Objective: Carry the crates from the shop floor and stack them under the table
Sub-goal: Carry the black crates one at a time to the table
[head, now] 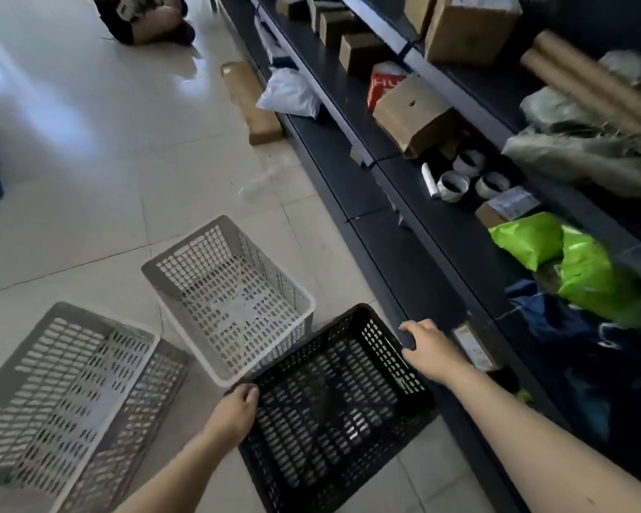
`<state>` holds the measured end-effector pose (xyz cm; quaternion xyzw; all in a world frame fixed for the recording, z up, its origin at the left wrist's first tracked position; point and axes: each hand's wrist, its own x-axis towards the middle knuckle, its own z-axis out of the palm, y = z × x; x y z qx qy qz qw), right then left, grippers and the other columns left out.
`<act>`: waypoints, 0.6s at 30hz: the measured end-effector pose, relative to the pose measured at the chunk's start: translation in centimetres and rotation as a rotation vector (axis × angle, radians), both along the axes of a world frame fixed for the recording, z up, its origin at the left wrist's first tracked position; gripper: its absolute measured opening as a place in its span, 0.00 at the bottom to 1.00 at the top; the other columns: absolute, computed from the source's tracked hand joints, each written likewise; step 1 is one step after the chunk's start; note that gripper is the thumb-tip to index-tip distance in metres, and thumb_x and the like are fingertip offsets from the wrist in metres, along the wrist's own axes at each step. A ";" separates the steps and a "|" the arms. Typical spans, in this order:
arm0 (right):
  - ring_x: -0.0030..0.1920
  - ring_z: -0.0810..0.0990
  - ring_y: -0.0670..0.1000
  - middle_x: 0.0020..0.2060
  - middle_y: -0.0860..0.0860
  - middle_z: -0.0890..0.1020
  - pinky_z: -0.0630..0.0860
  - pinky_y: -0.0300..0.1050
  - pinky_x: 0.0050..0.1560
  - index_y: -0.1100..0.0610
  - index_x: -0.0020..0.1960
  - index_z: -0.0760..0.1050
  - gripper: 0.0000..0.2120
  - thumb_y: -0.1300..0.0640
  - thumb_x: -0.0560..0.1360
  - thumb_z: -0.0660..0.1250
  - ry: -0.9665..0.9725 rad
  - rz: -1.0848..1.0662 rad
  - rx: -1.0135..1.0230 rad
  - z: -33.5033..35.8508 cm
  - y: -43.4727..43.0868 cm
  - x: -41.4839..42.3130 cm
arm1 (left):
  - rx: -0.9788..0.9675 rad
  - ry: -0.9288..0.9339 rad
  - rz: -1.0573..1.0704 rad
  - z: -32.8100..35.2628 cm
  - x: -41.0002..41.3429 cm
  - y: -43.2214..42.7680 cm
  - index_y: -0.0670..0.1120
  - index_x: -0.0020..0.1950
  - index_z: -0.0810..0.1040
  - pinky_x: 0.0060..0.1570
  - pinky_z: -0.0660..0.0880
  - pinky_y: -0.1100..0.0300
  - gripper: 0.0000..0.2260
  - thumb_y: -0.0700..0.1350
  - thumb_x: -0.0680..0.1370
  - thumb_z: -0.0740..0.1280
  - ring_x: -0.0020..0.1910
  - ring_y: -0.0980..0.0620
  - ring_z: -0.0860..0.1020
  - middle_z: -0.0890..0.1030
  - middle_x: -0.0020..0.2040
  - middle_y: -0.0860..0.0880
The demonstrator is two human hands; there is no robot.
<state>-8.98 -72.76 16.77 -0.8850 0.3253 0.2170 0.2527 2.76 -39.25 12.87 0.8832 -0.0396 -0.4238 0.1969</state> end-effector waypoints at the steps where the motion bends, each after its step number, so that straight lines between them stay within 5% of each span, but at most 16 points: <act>1: 0.59 0.75 0.56 0.63 0.53 0.68 0.74 0.47 0.56 0.51 0.67 0.69 0.20 0.55 0.75 0.64 0.004 -0.007 0.000 -2.5 0.1 0.0 | -0.016 0.020 0.007 -2.4 0.0 0.3 0.47 0.69 0.72 0.51 0.66 0.63 0.19 0.52 0.83 0.53 0.63 0.48 0.75 0.77 0.66 0.47; 4: 0.60 0.74 0.57 0.64 0.53 0.68 0.73 0.47 0.57 0.50 0.68 0.68 0.21 0.54 0.75 0.64 0.008 -0.064 0.009 -9.3 0.7 -0.5 | 0.010 0.016 -0.038 -9.0 -0.6 2.1 0.49 0.68 0.74 0.49 0.68 0.62 0.19 0.54 0.83 0.53 0.56 0.52 0.76 0.78 0.61 0.50; 9: 0.60 0.74 0.57 0.68 0.54 0.64 0.74 0.49 0.56 0.50 0.69 0.67 0.21 0.53 0.77 0.64 0.018 -0.117 0.044 -17.7 1.4 -1.2 | 0.128 -0.052 -0.016 -17.1 -3.1 5.2 0.45 0.67 0.75 0.61 0.70 0.55 0.18 0.49 0.82 0.55 0.65 0.42 0.73 0.79 0.62 0.41; 16: 0.70 0.64 0.61 0.73 0.57 0.61 0.65 0.51 0.69 0.51 0.69 0.70 0.23 0.55 0.74 0.66 -0.033 -0.137 -0.077 -23.3 -0.9 -0.5 | 0.146 -0.140 0.131 -21.1 -4.7 3.4 0.47 0.70 0.73 0.65 0.67 0.55 0.19 0.49 0.81 0.57 0.65 0.39 0.71 0.70 0.64 0.37; 18: 0.73 0.60 0.62 0.75 0.57 0.59 0.62 0.53 0.71 0.51 0.70 0.69 0.24 0.55 0.74 0.66 -0.002 -0.149 -0.098 -23.9 -1.5 -0.4 | 0.140 -0.179 0.173 -21.5 -4.9 2.8 0.46 0.66 0.76 0.63 0.68 0.55 0.17 0.48 0.80 0.57 0.62 0.39 0.71 0.69 0.59 0.41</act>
